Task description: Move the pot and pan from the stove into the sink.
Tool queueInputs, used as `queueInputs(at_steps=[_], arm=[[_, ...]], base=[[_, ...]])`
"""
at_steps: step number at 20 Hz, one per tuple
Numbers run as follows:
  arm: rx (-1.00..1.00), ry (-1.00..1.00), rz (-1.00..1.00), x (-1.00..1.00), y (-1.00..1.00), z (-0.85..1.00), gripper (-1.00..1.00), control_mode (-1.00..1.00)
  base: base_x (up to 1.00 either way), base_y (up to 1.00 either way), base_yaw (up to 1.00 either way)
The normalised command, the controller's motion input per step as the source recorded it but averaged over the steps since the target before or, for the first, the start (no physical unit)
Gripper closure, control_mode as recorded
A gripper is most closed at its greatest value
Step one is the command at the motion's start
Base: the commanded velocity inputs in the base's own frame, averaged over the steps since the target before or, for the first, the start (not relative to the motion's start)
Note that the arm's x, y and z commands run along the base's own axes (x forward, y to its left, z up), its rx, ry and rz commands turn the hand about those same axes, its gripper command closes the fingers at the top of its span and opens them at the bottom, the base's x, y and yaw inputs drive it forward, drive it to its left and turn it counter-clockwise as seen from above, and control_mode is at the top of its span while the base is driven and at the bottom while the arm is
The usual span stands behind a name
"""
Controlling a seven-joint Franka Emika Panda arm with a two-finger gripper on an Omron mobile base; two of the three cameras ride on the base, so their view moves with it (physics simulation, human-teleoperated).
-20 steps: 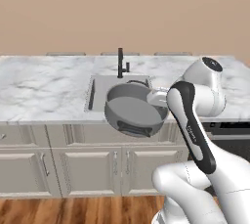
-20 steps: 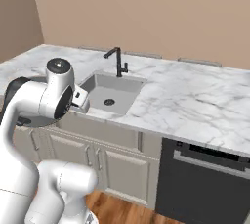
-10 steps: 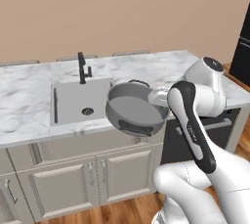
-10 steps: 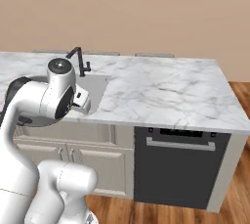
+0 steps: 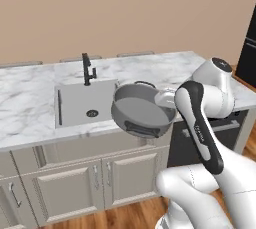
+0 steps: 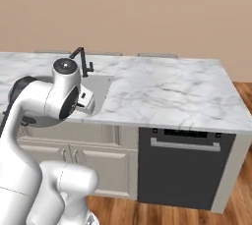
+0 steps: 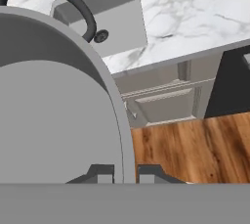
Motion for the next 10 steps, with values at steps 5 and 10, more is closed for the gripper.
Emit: queueInputs(at_steps=[5, 10], arm=[[0.0, 0.0, 0.0, 0.0, 0.0, 0.0, 1.0, 1.0], [0.0, 0.0, 0.0, 0.0, 0.0, 0.0, 1.0, 1.0]], base=[[-0.17, 0.6, 0.02], [-0.09, 0.16, 0.0]])
